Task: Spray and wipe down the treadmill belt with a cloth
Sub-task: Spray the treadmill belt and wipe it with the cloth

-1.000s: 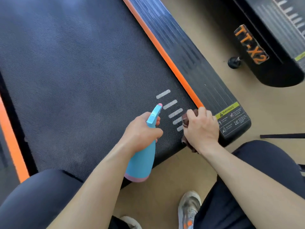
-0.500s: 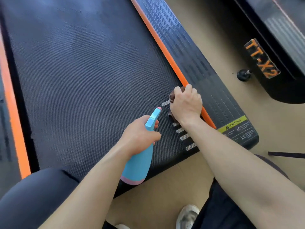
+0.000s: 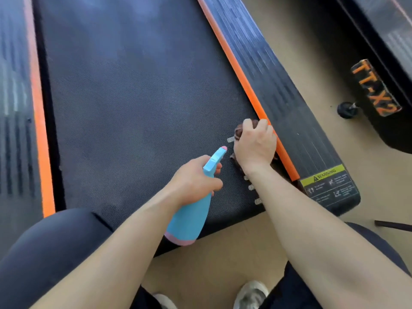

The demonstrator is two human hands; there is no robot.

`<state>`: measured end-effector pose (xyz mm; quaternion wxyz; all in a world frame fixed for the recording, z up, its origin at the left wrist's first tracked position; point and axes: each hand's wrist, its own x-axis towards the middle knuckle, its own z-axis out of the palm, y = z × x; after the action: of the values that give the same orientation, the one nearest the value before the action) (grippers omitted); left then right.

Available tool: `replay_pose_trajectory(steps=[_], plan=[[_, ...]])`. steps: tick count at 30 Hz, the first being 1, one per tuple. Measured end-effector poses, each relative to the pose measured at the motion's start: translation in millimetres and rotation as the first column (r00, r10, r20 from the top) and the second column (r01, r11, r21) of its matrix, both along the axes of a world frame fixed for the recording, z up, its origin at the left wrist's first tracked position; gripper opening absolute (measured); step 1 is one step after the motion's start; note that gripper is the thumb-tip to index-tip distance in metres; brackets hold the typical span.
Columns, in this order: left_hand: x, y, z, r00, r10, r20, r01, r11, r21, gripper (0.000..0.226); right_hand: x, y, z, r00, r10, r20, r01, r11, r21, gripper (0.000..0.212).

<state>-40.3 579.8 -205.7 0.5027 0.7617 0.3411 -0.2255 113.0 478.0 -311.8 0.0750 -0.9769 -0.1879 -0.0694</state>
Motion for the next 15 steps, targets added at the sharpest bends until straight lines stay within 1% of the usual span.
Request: replay_pose_trajectory(steps=[2, 3, 5, 7, 8, 10, 12, 14, 15], plan=[[-6, 3, 5, 0.998, 0.057, 0.012, -0.057, 0.998, -0.005, 0.031, -33, -13, 0, 0.999, 0.032, -0.014, -0.032, 0.998, 0.061, 0.025], [-10, 6, 8, 0.996, 0.092, 0.013, -0.092, 0.996, 0.002, 0.031, -55, -22, -1, 0.996, 0.085, -0.019, -0.084, 0.994, 0.069, 0.025], [-22, 10, 14, 0.989, 0.146, -0.014, -0.146, 0.989, 0.024, 0.033, -89, -35, -2, 0.964, 0.261, -0.055, -0.258, 0.965, 0.051, 0.025], [-35, 13, 20, 0.981, 0.18, -0.072, -0.177, 0.983, 0.05, 0.035, -76, -33, -5, 0.911, 0.406, -0.068, -0.405, 0.914, 0.035, 0.026], [-42, 14, 22, 0.977, 0.192, -0.095, -0.188, 0.981, 0.051, 0.037, -59, -24, -8, 0.907, 0.419, -0.048, -0.418, 0.908, 0.03, 0.026], [-54, 18, 22, 0.971, 0.213, -0.109, -0.211, 0.977, 0.029, 0.041, -25, -3, -11, 0.936, 0.352, -0.014, -0.352, 0.936, 0.024, 0.026], [-64, 21, 21, 0.964, 0.25, -0.092, -0.25, 0.968, 0.015, 0.047, -9, 14, -10, 0.97, 0.239, -0.035, -0.238, 0.971, 0.02, 0.028], [-71, 22, 18, 0.964, 0.253, -0.075, -0.253, 0.967, 0.01, 0.055, -22, 18, -7, 0.986, 0.152, -0.067, -0.152, 0.988, 0.011, 0.03], [-75, 20, 16, 0.968, 0.24, -0.078, -0.24, 0.971, 0.013, 0.054, -37, 14, -5, 0.988, 0.131, -0.078, -0.13, 0.991, 0.016, 0.032]])
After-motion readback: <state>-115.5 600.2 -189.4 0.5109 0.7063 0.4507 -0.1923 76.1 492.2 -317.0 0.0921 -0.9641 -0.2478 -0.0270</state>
